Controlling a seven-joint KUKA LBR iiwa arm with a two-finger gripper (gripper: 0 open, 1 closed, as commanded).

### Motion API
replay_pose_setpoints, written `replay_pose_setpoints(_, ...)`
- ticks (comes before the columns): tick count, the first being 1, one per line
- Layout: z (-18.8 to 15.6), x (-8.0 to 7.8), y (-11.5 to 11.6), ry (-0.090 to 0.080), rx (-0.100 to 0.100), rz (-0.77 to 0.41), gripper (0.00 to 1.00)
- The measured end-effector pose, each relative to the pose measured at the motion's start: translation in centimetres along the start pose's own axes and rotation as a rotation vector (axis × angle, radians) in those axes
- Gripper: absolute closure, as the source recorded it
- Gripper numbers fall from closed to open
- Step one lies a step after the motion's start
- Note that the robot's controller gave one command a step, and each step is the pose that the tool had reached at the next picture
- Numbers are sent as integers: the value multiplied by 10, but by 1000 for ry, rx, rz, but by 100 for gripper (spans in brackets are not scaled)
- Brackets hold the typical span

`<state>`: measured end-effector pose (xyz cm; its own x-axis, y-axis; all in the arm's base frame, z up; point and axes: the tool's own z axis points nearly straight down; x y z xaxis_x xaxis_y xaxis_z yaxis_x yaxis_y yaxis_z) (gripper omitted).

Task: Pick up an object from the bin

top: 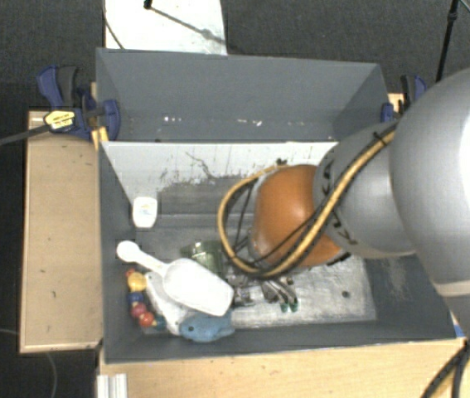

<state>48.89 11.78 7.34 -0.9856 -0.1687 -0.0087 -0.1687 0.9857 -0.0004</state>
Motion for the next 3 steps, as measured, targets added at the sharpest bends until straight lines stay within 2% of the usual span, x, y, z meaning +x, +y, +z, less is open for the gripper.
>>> replay_pose_setpoints(2,-14,2,0,8,0,-1,100)
replay_pose_setpoints(3,-23,1,0,5,0,-2,100)
